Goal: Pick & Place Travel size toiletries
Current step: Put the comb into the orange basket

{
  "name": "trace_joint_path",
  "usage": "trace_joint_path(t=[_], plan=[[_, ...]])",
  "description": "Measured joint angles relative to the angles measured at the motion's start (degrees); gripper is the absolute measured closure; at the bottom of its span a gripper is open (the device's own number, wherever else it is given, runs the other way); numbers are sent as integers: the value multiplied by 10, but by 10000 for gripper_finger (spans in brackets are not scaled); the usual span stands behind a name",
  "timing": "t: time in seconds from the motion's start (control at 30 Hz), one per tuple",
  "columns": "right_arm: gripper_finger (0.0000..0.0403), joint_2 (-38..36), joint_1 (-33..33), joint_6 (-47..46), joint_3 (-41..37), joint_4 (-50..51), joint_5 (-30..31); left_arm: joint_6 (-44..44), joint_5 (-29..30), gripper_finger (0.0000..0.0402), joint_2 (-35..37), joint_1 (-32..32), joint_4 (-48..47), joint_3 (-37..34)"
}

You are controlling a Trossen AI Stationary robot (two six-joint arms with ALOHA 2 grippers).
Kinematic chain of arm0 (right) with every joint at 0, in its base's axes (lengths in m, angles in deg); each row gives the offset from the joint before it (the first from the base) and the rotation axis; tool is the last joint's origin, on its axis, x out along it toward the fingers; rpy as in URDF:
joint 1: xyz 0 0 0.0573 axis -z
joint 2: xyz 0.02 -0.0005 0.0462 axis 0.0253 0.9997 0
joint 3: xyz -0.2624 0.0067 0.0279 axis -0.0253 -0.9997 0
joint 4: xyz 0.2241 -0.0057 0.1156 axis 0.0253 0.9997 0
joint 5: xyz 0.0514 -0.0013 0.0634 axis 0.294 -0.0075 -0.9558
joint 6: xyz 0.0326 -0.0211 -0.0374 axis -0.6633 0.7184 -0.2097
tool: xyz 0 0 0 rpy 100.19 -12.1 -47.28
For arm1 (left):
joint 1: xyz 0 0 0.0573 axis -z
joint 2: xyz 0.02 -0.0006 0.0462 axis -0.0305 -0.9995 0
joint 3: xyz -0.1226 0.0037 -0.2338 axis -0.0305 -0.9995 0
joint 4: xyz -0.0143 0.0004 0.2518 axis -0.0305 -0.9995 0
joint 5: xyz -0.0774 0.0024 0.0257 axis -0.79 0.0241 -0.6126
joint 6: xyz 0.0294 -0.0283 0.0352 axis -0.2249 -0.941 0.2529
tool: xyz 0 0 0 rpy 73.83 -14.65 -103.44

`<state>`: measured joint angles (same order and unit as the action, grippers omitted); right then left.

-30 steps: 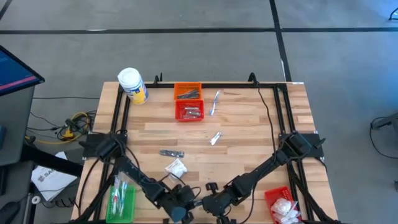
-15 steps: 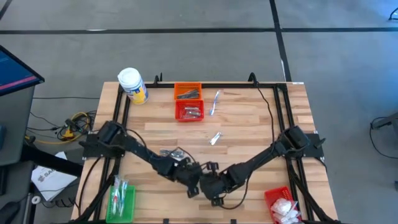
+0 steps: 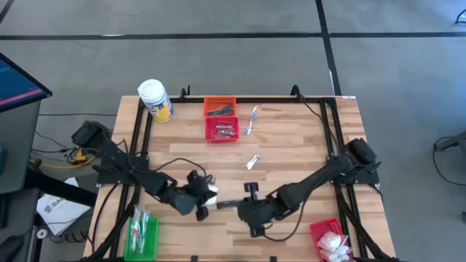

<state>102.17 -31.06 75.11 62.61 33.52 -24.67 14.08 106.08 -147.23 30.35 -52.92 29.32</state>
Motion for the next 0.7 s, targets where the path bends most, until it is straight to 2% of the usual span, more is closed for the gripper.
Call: trace_joint_path(t=[0.17,0.37,0.53,0.7], plan=[[337,-68,28,52,0,7,66,80,38,402,57,-27,9,-1],[337,-143,67,54,1,4,163,107,30,401,86,-31,10,-7],[337,-166,106,57,1,-12,179,72,47,401,87,-24,14,-49],[337,-144,144,66,1,-44,178,51,58,401,87,-43,38,-106]])
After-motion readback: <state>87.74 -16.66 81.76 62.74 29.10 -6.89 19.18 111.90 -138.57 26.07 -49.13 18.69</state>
